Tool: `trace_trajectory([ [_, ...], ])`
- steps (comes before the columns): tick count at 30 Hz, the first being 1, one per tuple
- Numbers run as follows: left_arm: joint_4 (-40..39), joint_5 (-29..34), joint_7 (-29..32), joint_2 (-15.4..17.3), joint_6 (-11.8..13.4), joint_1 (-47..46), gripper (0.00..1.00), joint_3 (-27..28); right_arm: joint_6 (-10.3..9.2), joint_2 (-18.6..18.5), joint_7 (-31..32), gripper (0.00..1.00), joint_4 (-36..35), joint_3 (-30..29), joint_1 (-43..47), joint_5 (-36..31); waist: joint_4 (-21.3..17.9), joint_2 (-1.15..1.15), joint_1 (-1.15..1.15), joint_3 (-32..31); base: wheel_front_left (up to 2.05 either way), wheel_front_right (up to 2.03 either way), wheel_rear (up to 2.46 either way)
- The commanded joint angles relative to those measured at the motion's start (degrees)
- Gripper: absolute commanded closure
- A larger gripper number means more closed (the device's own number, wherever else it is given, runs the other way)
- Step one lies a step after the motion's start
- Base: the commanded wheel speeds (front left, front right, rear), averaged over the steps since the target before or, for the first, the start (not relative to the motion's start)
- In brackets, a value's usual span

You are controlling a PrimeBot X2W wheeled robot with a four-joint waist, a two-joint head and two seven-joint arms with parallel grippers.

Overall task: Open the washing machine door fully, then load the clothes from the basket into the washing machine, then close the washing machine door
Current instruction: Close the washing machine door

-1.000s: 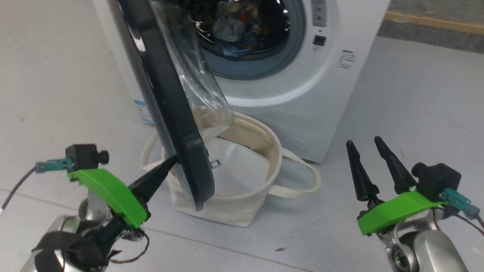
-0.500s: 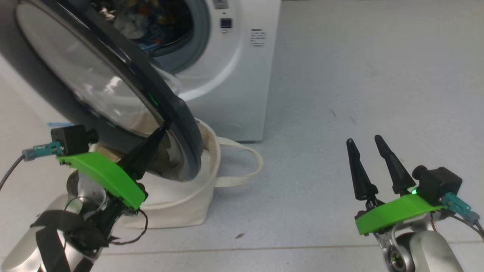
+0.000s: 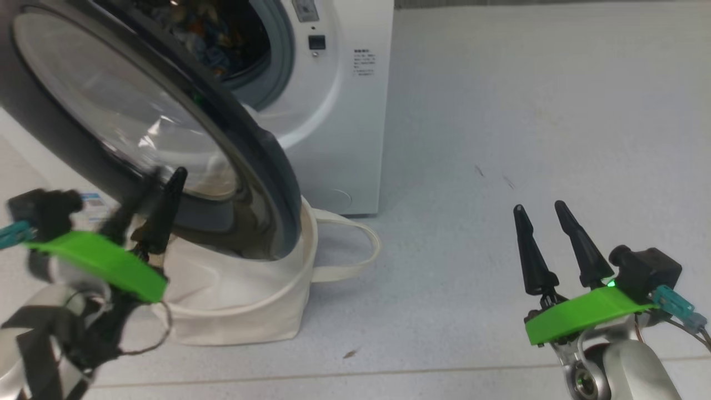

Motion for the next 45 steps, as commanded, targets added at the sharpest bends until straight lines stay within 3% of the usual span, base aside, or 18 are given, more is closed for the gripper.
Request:
trace_trajectory([
  [1,-0.6,0.5,-1.4,3.4,-0.2,-3.2,0.00,2.7,0.06,0.4,-0.6,0.00,-1.8,0.9,-1.6,0.6,0.7,0.00,0.00,-0.8,0.00,0.00,0.00],
  [10,5.2,2.0,-10.2,12.7,-0.2,4.5,0.00,4.7,0.06,0.4,-1.7,0.00,-0.3,1.2,-0.2,2.0,2.3,0.00,0.00,-2.8,0.00,0.00,0.00],
  [15,7.1,5.0,-10.9,13.7,-0.2,10.3,0.00,9.6,0.06,0.4,-2.3,0.00,0.7,0.6,0.9,2.4,3.2,0.00,0.00,-4.2,0.00,0.00,0.00],
  [19,6.7,9.0,-10.9,11.7,0.3,15.3,0.00,16.3,0.06,0.4,-2.5,0.00,0.9,0.5,1.7,2.7,3.7,0.00,0.00,-5.3,0.00,0.00,0.00],
  [25,4.7,14.1,-10.9,5.9,0.5,22.5,0.00,25.0,0.06,0.4,-2.6,0.00,1.1,0.6,2.2,3.2,4.2,0.00,0.00,-6.0,0.00,0.00,0.00],
  [35,2.4,21.4,-10.9,-0.9,0.0,28.7,0.00,30.6,0.06,0.4,-3.2,0.00,1.5,0.9,2.0,3.7,3.9,0.00,0.00,-6.2,0.00,0.00,0.00],
  [45,0.5,25.0,-10.9,-3.3,-0.2,31.5,0.00,33.4,0.06,0.4,-4.0,0.00,2.0,0.5,2.7,4.4,3.7,0.00,0.00,-6.5,0.00,0.00,0.00],
])
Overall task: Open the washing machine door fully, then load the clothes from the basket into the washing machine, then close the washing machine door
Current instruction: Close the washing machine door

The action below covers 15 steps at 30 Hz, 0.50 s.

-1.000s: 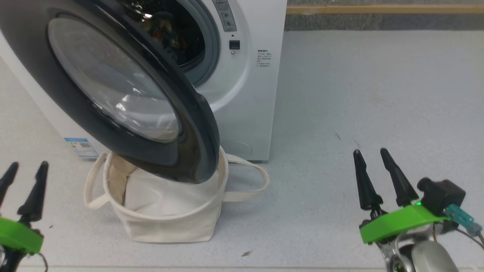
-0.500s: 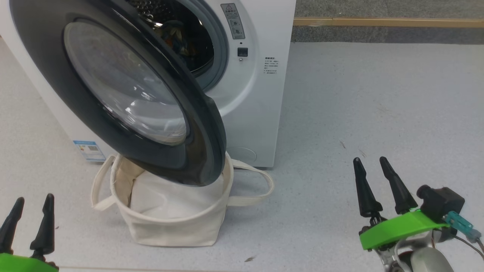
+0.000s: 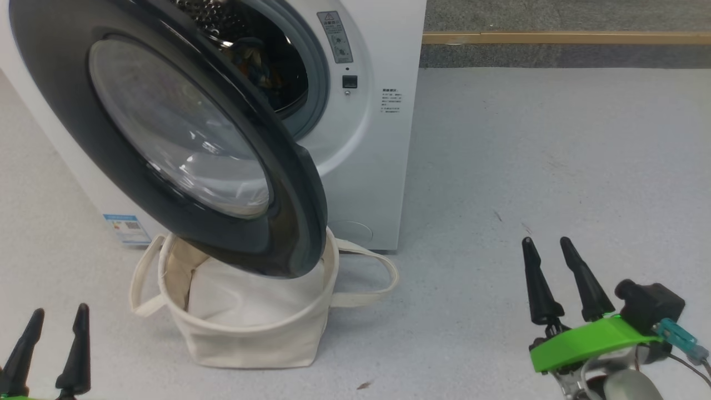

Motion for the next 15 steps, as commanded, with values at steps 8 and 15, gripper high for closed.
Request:
trace_trajectory([
  [8,-2.2,1.1,-0.7,2.4,-0.1,-4.0,0.00,1.0,0.06,-0.1,-1.2,0.00,-1.6,0.3,-0.2,0.8,0.5,0.00,0.00,0.2,0.00,0.00,0.00],
  [15,-2.1,1.3,-0.7,2.6,-0.1,-5.2,0.00,-0.5,0.06,-0.1,-1.3,0.00,-1.4,-0.5,0.5,0.8,0.5,0.00,0.00,0.1,0.00,0.00,0.00],
])
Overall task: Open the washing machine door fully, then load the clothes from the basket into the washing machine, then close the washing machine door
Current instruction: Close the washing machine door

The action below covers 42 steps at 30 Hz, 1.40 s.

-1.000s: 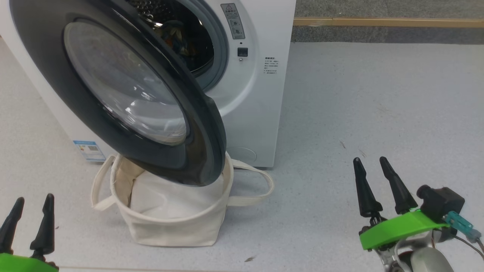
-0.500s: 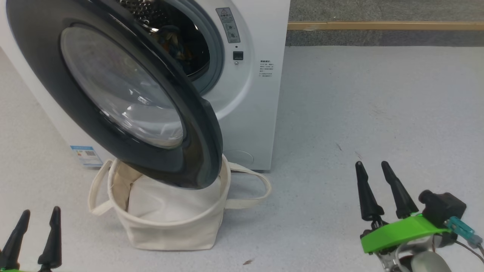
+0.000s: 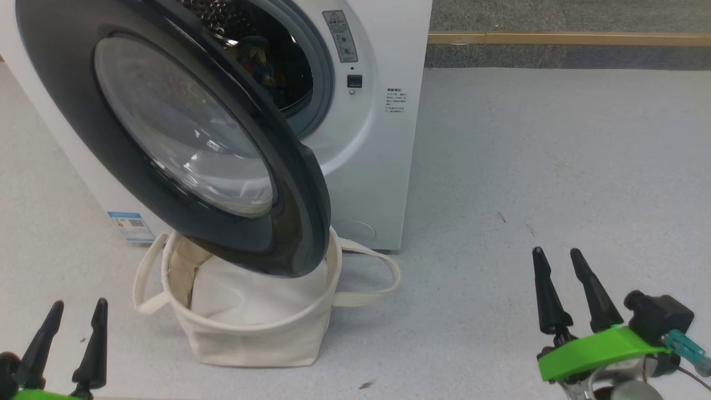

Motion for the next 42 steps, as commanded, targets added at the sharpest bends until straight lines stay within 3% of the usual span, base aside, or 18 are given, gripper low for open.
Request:
trace_trajectory([
  [1,-1.6,0.6,-0.7,2.5,0.1,-3.8,0.00,2.1,0.06,-0.1,-0.8,0.00,-1.8,1.0,-1.1,0.3,-0.1,0.00,0.00,0.0,0.00,0.00,0.00],
  [18,-0.7,1.0,-0.7,2.4,0.1,-4.7,0.00,1.4,0.06,-0.1,-0.2,0.00,-2.0,1.1,-0.7,0.3,-0.5,0.00,0.00,-0.1,0.00,0.00,0.00],
  [19,-0.7,1.0,-0.7,2.4,0.1,-4.7,0.00,1.4,0.06,-0.1,-0.1,0.83,-2.1,1.0,-0.7,0.4,-0.4,0.00,0.00,-0.1,0.00,0.00,0.00],
  [20,-0.7,1.0,-0.7,2.3,0.1,-4.6,0.00,1.4,0.06,-0.1,0.0,0.99,-2.2,0.7,-0.7,0.2,-0.3,0.00,0.00,-0.2,0.00,0.00,0.00],
  [31,-0.6,1.5,-0.7,0.6,0.1,-4.8,0.00,1.6,0.06,-0.1,3.0,1.00,-5.6,1.9,-6.1,-1.5,2.0,0.00,0.00,-0.6,0.00,0.00,0.00],
  [42,-0.6,2.8,-0.7,-1.0,0.1,-7.5,0.00,0.9,0.06,-0.1,5.7,1.00,-4.1,14.7,-20.0,2.2,8.6,0.00,0.00,-0.6,0.00,0.00,0.00],
])
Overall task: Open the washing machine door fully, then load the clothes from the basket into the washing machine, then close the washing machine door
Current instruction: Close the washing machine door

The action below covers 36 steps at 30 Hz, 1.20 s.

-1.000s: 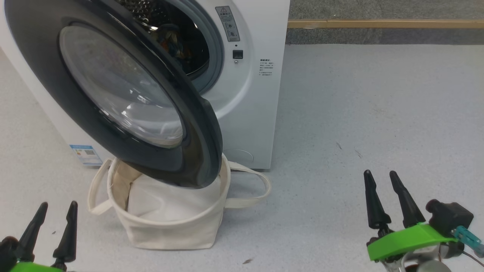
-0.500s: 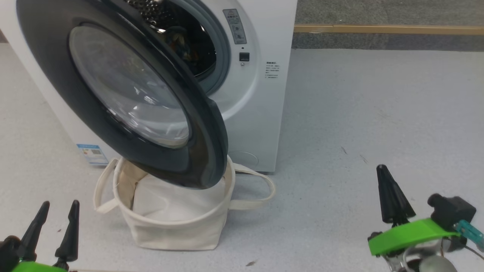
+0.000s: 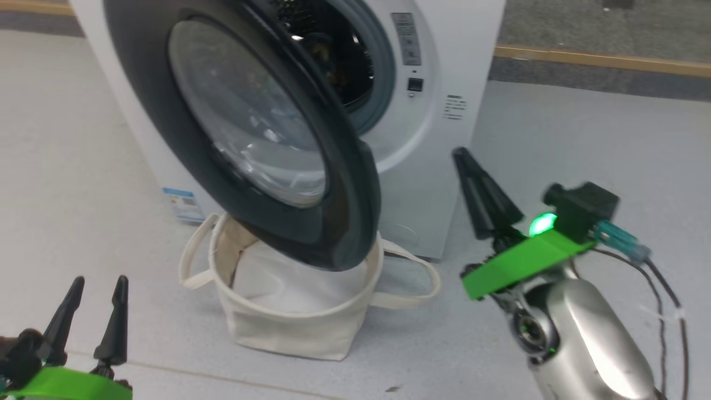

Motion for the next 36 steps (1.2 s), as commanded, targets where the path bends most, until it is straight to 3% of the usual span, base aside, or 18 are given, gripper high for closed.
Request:
trace_trajectory([
  [1,-1.1,0.4,-0.7,1.3,0.1,-3.9,0.00,2.1,0.06,0.1,0.0,1.00,-1.2,2.9,-4.0,1.2,2.0,0.00,0.00,0.1,0.00,0.00,0.00],
  [9,0.5,-0.1,-0.7,0.4,0.1,-8.9,0.00,-2.6,0.06,0.1,-2.0,1.00,5.9,13.4,-11.6,8.1,7.9,0.00,0.00,1.3,0.00,0.00,0.00],
  [18,1.5,-0.9,-0.7,-0.8,0.1,-13.5,0.00,-5.8,0.06,0.1,-6.5,1.00,20.1,21.8,-15.7,18.1,12.1,0.00,0.00,3.4,0.00,0.00,0.00],
  [29,0.9,-1.0,-0.7,-1.1,0.1,-14.3,0.00,-6.6,0.06,0.1,-10.3,1.00,35.6,20.2,-20.5,26.5,12.2,0.00,0.00,5.5,0.00,0.00,0.00],
  [36,0.0,-1.0,-0.7,-1.4,0.1,-14.3,0.00,-6.6,0.06,0.1,-10.4,1.00,41.8,15.7,-25.3,24.8,11.4,0.00,0.00,7.1,0.00,0.00,0.00],
])
